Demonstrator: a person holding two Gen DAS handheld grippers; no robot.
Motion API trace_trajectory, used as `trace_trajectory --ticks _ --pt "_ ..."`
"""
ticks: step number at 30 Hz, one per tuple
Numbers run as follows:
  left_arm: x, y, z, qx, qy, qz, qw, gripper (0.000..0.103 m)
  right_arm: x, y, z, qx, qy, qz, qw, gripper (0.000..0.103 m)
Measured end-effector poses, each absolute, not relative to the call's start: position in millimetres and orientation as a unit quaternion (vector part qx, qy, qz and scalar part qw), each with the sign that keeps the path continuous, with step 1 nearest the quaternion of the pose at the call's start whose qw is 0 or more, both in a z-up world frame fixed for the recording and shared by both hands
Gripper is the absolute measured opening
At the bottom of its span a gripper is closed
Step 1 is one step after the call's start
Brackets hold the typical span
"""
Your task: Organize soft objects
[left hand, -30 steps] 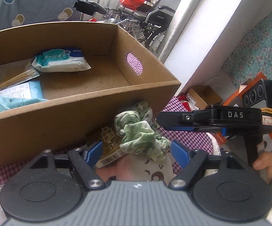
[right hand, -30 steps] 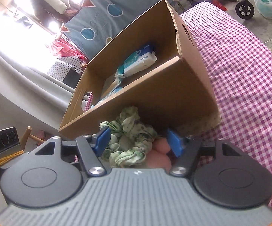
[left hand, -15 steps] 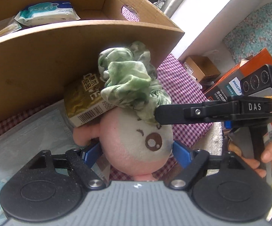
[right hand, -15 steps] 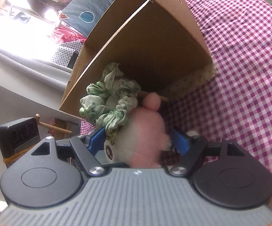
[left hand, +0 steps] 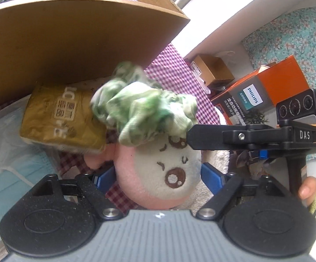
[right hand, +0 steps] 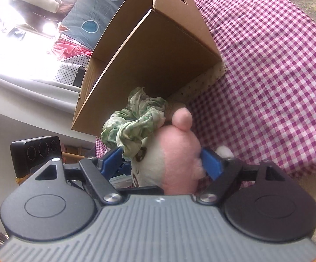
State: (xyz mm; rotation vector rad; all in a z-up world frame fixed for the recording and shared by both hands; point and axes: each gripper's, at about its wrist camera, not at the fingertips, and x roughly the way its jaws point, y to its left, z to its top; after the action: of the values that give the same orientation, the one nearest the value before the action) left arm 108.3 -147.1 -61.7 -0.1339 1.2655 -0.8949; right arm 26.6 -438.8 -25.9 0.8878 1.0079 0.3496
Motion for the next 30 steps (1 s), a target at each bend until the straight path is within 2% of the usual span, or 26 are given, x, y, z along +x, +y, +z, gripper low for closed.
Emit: trace_trajectory --ticks 8,17,23,30 --pt "112 -169 -69 -0.073 0.567 -0.442 0.691 0.084 -3 -461 -6 0.421 0.426 0.110 0.793 0.081" --pt "97 -149 -11 -0.076 0.498 -0.468 0.726 0.084 -13 -449 58 0.404 0.363 0.149 0.826 0.079" --pt "114 -113 50 -0.083 0.429 -0.429 0.791 0.084 52 -413 109 0.352 0.338 0.221 0.844 0.079" --pt "180 -84 85 -0.073 0.401 -0.340 0.848 0.083 183 -369 115 0.325 0.403 0.266 0.813 0.078"
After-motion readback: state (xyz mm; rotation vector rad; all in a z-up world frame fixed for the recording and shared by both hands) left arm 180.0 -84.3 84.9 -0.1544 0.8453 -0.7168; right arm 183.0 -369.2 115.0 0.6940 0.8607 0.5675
